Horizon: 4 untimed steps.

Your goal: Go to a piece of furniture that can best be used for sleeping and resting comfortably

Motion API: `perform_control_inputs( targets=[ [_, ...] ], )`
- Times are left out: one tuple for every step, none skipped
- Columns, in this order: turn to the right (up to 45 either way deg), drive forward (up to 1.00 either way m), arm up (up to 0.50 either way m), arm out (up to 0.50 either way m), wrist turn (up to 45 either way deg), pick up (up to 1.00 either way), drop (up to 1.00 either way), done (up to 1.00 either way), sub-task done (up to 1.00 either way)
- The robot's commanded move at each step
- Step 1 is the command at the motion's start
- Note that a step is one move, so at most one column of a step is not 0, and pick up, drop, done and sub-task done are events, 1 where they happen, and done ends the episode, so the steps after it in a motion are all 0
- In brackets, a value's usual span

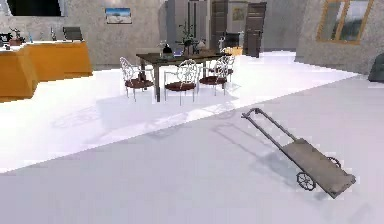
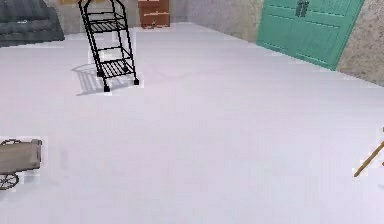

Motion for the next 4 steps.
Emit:
perform_control_inputs(
  targets=[
    [3.0,0.00,0.00,0.00,0.0,0.00,0.00,0.00,0.00],
    [0.0,1.00,0.00,0.00,0.0,0.00,0.00,0.00,0.00],
    [0.0,1.00,0.00,0.00,0.0,0.00,0.00,0.00,0.00],
    [0.0,0.70,0.00,0.00,0.0,0.00,0.00,0.00,0.00]
  ],
)
